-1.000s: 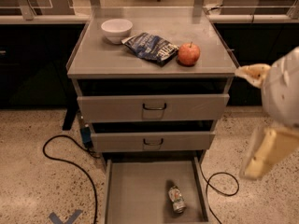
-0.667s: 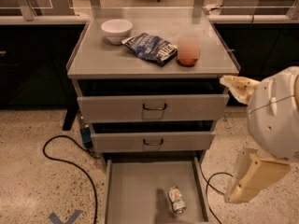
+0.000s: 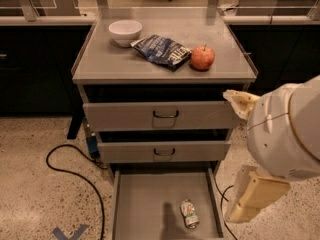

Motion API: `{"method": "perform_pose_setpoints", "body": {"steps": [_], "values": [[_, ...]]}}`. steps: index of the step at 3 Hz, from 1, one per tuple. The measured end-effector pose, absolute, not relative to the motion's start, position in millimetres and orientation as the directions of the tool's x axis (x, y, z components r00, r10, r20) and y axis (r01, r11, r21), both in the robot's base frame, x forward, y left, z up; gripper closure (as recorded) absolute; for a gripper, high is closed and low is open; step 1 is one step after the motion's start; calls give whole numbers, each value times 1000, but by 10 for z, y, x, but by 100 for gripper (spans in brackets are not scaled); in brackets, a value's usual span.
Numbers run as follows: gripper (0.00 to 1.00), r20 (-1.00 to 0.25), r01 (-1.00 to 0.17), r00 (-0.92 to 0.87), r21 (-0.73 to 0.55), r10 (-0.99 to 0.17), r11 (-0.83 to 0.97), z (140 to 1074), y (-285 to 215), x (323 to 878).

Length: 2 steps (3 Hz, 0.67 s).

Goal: Pick 7up can from bottom drawer and place on counter

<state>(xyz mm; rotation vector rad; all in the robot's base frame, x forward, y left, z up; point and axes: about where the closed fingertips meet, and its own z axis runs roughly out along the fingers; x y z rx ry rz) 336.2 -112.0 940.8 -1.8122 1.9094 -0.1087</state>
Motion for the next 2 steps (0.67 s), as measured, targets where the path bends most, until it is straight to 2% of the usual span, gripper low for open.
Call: {"method": "perform_pose_setpoints", "body": {"steps": [2], "values": [[0,-267,-970,-101,-188,-958,155,7554,-1012,4094]]}}
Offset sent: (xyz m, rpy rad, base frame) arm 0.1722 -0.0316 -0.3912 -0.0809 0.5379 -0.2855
